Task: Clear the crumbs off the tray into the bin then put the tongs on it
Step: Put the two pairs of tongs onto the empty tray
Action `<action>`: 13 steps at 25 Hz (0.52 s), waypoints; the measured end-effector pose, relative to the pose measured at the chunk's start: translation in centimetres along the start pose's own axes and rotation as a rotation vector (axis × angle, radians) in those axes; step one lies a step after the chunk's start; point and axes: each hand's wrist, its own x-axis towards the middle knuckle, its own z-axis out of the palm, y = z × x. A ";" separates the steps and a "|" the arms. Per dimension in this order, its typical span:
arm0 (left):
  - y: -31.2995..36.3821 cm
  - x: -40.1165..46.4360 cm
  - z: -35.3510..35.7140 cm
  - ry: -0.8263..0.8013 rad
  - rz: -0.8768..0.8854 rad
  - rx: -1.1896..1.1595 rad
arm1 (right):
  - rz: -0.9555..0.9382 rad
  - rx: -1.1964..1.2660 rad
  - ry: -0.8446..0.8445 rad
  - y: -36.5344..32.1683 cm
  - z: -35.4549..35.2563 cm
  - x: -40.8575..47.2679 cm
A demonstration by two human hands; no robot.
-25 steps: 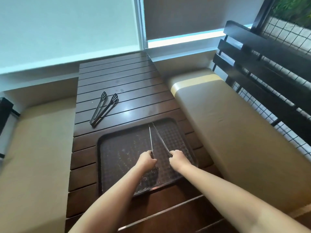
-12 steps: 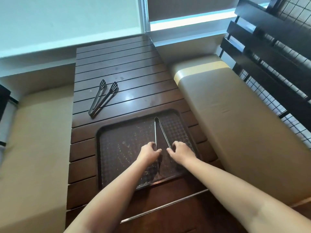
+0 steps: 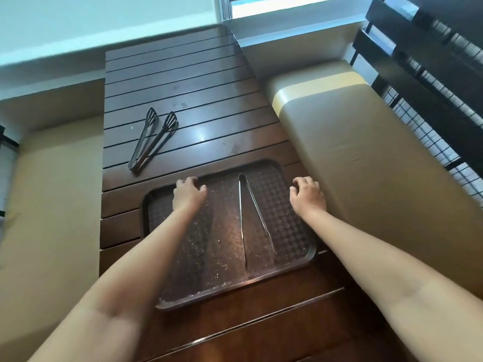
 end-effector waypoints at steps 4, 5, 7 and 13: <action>-1.0 4.4 -2.3 0.151 -0.062 0.133 | -0.002 0.076 -0.019 1.5 0.8 2.6; -1.3 5.6 -2.8 0.180 -0.078 0.146 | -0.014 0.078 -0.026 1.8 1.2 3.4; -2.0 8.1 -3.7 0.232 -0.116 0.159 | -0.045 0.045 -0.051 2.5 2.1 4.6; -4.9 14.8 -5.6 0.254 -0.199 0.197 | -0.196 0.022 0.067 3.6 4.1 7.4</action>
